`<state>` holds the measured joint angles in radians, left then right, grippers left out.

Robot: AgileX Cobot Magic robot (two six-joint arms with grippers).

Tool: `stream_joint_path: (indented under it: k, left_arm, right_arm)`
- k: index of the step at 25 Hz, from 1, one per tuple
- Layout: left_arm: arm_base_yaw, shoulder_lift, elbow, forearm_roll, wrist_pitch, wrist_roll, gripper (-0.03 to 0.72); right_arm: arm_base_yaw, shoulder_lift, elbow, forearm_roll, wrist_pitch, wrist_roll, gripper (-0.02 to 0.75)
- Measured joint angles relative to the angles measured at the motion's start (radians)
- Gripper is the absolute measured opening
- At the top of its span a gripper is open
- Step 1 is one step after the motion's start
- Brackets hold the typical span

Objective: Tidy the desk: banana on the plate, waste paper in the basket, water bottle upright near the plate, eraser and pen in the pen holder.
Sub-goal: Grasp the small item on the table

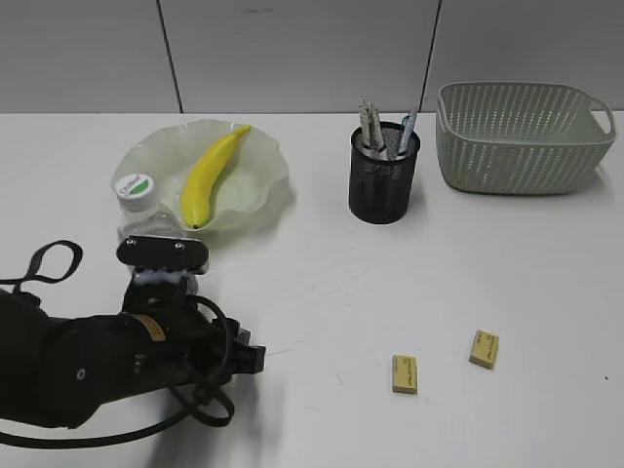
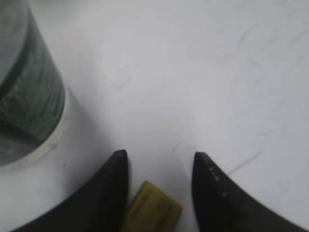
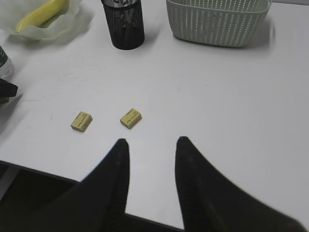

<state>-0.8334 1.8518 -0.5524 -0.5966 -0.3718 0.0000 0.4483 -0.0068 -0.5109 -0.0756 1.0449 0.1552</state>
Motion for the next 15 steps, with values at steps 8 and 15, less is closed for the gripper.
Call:
stream_joint_path:
  k: [8,15]
  left_arm:
    - [0.0,0.008,-0.008,0.012,-0.002,0.006,0.193]
    - [0.0,-0.028,-0.005,0.15,0.074,0.006,0.326]
  right_arm:
    - [0.0,0.0,0.0,0.0,0.0,0.0,0.251]
    - [0.0,0.0,0.0,0.0,0.0,0.0,0.244]
